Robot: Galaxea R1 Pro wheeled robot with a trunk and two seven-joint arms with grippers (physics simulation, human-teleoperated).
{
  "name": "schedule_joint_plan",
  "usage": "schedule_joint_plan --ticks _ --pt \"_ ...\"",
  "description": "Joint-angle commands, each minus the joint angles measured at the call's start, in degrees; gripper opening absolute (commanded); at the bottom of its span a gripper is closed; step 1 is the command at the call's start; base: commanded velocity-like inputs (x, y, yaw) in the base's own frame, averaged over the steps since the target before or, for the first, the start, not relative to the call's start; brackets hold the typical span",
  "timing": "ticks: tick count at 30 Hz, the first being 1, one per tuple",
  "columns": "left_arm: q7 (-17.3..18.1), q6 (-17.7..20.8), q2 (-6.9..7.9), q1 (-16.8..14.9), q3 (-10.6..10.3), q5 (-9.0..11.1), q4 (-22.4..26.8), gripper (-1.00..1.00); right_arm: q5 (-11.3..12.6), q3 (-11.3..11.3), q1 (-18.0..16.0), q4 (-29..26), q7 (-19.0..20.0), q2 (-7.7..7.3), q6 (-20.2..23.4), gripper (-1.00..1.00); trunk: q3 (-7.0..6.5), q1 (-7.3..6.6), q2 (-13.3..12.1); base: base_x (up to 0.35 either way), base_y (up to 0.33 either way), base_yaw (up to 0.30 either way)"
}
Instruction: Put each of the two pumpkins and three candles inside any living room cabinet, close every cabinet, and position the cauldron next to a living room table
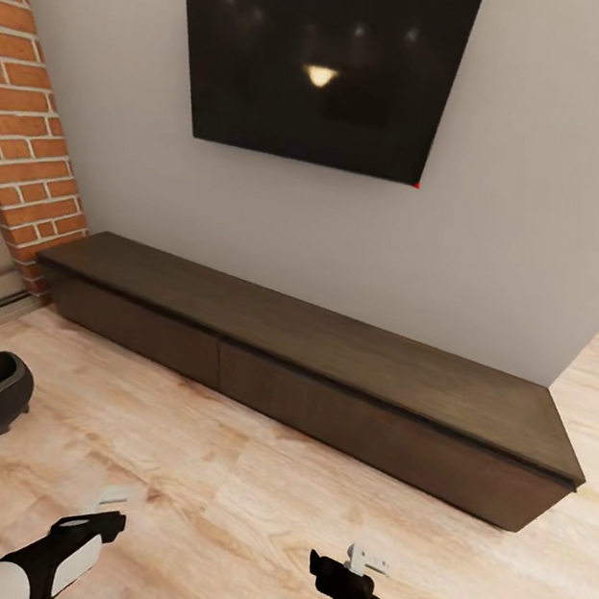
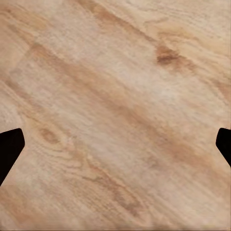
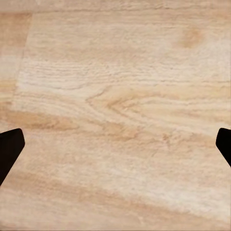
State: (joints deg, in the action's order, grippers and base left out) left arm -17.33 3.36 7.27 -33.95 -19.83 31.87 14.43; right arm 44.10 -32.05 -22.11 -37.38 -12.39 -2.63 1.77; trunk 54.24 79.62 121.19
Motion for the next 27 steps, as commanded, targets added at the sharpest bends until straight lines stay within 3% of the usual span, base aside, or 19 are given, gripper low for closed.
schedule_joint_plan --ticks 1,16,18,22,27 --pt "0.2 0.3 0.07 0.0 -0.5 0.3 0.1 1.0 0.3 -0.4 0.0 -0.2 -0.5 -0.09 0.2 1.0 -0.08 -0.23 -0.4 0.0 0.0 0.264" --pt "2.3 0.6 0.26 0.0 -0.4 0.5 0.1 1.0 0.2 -0.3 0.0 -0.1 -0.5 -0.18 0.2 1.0 -1.94 -3.53 -6.4 0.0 0.0 0.254" --pt "3.8 0.7 0.51 0.0 -0.4 0.5 0.1 1.0 0.2 -0.3 0.0 -0.1 -0.5 -0.18 0.1 1.0 -2.18 -3.97 -7.2 0.0 0.0 0.238" --pt "10.1 1.2 1.39 0.0 -0.4 0.6 0.1 1.0 0.3 -0.2 0.0 -0.1 -0.5 -0.18 0.1 1.0 -2.64 -4.85 -8.8 0.0 0.0 0.235" --pt "11.6 1.3 2.12 0.0 -0.4 0.6 0.1 1.0 0.3 -0.2 0.0 -0.1 -0.5 -0.14 0.1 1.0 -3.21 -5.95 -10.8 0.0 0.0 0.22"
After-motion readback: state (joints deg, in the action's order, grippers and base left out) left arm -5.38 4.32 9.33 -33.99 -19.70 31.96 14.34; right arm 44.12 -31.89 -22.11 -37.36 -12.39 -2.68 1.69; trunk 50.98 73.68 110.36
